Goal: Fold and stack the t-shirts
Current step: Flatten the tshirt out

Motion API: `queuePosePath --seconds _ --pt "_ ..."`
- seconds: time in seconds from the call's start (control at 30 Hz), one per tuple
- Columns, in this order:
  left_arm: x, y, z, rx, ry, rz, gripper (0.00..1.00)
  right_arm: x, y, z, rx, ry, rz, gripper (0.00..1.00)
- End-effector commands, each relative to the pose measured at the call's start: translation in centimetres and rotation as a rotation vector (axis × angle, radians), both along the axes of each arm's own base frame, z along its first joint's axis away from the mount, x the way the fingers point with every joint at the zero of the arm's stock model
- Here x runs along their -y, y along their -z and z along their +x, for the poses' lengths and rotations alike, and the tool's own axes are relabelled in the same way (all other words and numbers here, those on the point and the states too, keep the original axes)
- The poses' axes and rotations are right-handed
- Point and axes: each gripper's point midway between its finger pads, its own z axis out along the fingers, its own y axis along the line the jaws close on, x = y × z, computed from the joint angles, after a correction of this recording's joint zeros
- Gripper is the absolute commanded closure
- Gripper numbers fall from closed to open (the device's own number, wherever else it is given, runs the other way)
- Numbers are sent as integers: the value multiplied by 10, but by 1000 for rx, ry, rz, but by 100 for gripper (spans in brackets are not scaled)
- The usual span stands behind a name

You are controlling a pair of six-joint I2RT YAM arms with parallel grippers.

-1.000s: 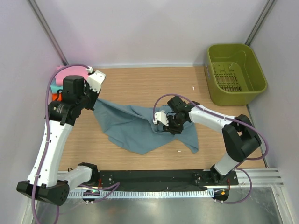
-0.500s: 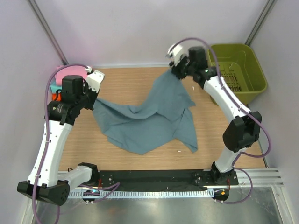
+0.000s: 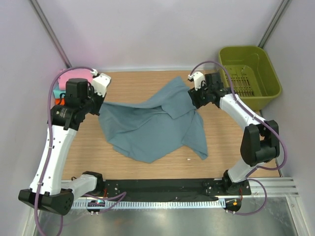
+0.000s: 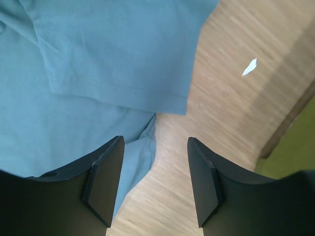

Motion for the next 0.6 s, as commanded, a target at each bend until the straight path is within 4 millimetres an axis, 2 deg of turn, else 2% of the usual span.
queuePosePath --seconds 0.0,0.1,0.2,0.4,0.43,0.57 --pt "3 -19 6 50 -2 -40 100 11 -23 3 25 80 123 40" --pt "5 -18 7 41 1 -44 100 26 -5 10 -50 175 198 44" --pt "6 -15 7 27 5 -50 100 35 14 19 -64 178 157 48" --pt "8 -10 9 6 7 -51 100 32 32 37 -101 172 159 52" --pt "8 -8 10 -1 6 -47 100 33 40 39 -117 177 166 52" --pt "7 -5 12 -13 5 -39 100 34 48 54 -134 206 191 53"
